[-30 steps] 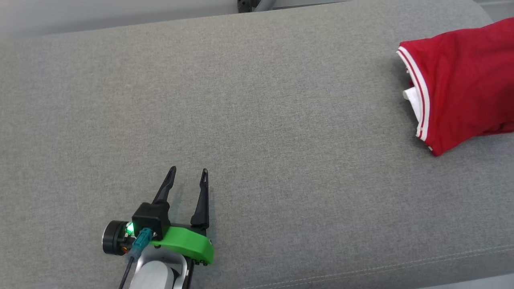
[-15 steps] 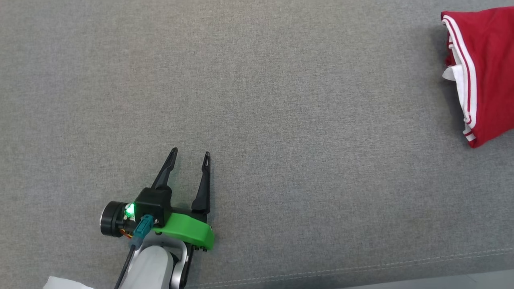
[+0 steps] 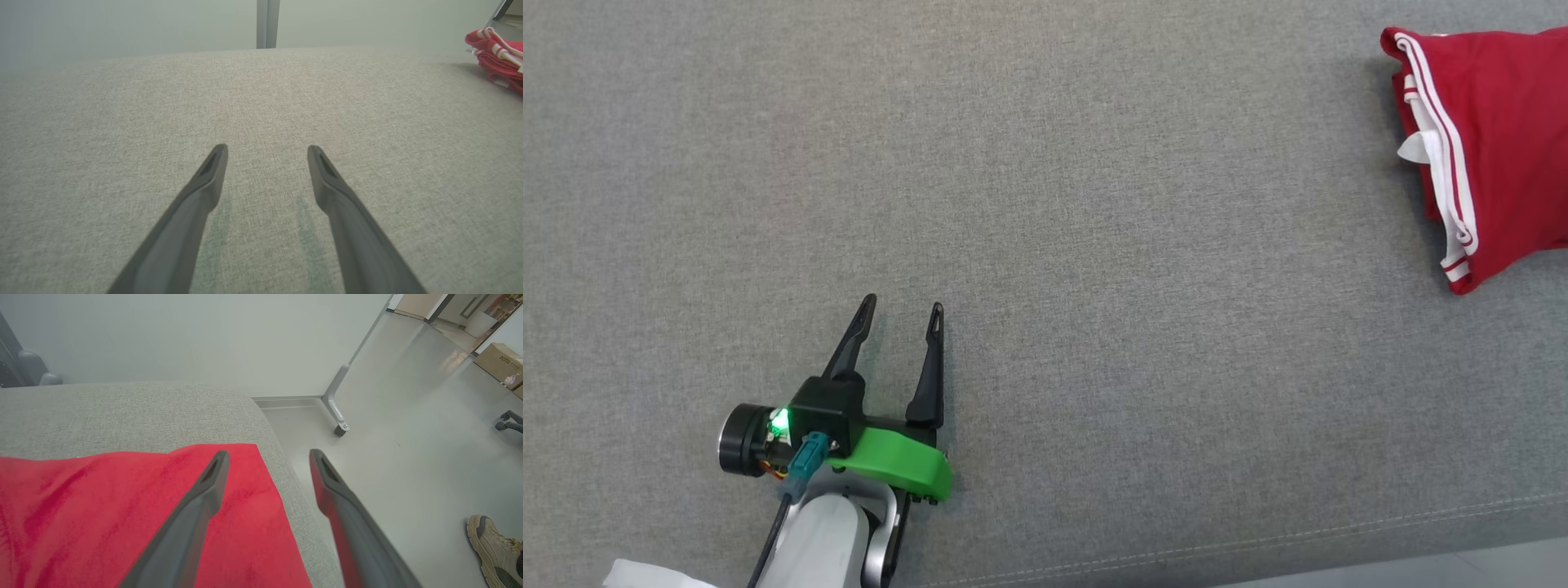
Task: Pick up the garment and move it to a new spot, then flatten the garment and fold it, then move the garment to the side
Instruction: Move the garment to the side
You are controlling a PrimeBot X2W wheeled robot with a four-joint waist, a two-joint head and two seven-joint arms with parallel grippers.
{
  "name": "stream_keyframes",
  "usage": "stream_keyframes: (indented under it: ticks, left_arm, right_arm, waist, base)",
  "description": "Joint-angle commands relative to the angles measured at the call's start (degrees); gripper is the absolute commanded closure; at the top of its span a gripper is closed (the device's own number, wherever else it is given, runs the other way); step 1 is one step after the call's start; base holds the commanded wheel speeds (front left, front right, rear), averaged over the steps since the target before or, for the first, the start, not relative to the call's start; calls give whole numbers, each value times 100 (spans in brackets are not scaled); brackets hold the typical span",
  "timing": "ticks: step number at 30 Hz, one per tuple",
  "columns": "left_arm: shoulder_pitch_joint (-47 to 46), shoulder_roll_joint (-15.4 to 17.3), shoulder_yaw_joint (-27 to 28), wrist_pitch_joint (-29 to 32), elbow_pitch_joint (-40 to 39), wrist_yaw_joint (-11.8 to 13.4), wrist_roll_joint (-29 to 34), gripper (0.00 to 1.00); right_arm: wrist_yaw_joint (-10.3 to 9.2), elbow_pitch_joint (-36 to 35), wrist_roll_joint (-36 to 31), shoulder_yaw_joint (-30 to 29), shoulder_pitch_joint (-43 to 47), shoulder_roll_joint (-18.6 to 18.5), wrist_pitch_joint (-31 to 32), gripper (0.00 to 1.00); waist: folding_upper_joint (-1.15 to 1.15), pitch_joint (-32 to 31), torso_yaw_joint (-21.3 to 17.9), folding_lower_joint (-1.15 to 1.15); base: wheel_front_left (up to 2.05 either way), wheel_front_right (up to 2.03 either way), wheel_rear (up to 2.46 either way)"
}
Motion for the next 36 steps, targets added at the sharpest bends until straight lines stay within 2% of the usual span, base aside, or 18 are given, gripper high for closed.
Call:
stream_keyframes:
  ticks: [1, 6, 17, 20, 21, 25, 32, 36]
  left_arm:
    - [-61, 28, 29, -13, -22, -10, 44, 0]
    - [-6, 12, 68, -13, -28, -56, -61, 0]
    - [342, -14, 292, -13, 55, 8, -414, 0]
    - [485, -16, 428, -13, 55, 118, -585, 0]
    - [591, -18, 498, -13, 31, 203, -686, 0]
    - [785, -18, 618, -13, -4, 336, -831, 0]
    - [1050, -19, 782, -13, 90, 396, -910, 0]
    - [1157, -20, 798, -13, 115, 446, -907, 0]
  right_arm:
    - [-10, -42, -59, 2, 3, 88, -120, 0]
    - [-10, -182, -103, 136, 160, 390, -479, 0]
    - [-10, -1187, 638, 987, 1198, 992, -794, 0]
    - [-10, -1693, 1026, 1146, 1711, 1182, -792, 0]
    - [-10, -2087, 1193, 1256, 2112, 1209, -794, 0]
    - [-10, -2828, 1451, 1413, 2865, 1364, -794, 0]
    - [-9, -4026, 1358, 1521, 3910, 1671, -749, 0]
    - [-10, -4638, 1166, 1341, 4470, 1922, -712, 0]
  waist:
    - [0, -138, -68, 0]
    - [0, -543, -167, 0]
    - [0, -1665, -395, 0]
    - [0, -1947, -411, 0]
    - [0, -2106, -407, 0]
    - [0, -2287, -376, 0]
    - [0, -2428, -294, 0]
    - [0, -2470, -196, 0]
  base:
    - [0, 0, 0]
    - [0, 0, 0]
    - [0, 0, 0]
    - [0, 0, 0]
    - [0, 0, 0]
    - [0, 0, 0]
    - [0, 0, 0]
    - [0, 0, 0]
